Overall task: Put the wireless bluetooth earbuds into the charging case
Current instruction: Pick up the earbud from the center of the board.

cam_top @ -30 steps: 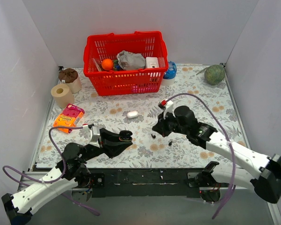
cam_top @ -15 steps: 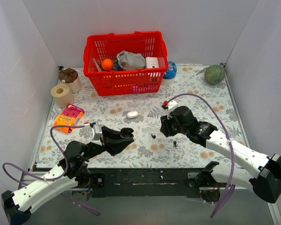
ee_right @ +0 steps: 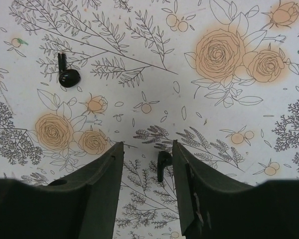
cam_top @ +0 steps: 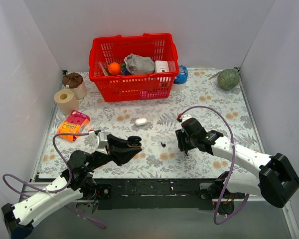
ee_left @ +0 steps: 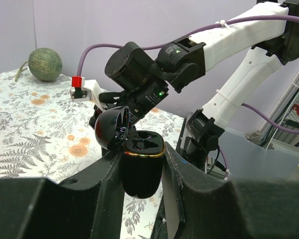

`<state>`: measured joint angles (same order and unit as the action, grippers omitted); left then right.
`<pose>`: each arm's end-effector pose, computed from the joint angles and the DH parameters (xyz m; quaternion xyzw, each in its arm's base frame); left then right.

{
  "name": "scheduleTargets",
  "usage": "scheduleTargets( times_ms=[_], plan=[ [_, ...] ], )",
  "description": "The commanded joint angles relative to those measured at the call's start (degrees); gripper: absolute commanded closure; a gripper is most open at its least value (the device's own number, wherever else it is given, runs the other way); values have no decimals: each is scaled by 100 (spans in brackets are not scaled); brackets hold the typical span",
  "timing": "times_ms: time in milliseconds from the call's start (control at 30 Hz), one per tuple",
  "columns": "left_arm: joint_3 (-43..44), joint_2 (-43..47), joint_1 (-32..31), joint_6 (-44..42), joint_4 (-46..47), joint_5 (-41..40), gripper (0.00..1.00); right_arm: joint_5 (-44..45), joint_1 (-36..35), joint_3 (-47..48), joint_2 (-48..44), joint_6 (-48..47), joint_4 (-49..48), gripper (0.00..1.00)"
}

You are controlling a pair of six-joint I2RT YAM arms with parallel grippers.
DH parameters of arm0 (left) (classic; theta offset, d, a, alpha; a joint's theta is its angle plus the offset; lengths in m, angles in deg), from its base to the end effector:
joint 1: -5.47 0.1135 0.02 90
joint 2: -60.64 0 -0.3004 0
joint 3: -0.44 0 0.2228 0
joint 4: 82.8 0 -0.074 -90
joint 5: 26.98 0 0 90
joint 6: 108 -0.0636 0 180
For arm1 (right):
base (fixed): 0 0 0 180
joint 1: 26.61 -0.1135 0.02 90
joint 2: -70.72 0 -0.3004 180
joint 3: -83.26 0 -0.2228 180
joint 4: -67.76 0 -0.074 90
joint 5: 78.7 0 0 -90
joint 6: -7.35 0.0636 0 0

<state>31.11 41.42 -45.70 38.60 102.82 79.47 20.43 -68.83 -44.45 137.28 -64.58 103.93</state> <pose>0.0385 -0.0765 0.2962 0.0871 0.5930 -0.6931 0.4005 0.1575 0.1293 0.2287 -0.1699 0.9229 0.1046 0.3293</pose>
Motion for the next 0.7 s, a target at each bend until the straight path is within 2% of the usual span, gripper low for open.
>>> scheduleTargets(
  times_ms=[0,667],
  plan=[
    [148,103,3,97,-40,-45,100,160,64,16,155,-14,97,48],
    [51,173,3,194,-75,-10,100,-25,126,-423,436,101,-148,47]
  ],
)
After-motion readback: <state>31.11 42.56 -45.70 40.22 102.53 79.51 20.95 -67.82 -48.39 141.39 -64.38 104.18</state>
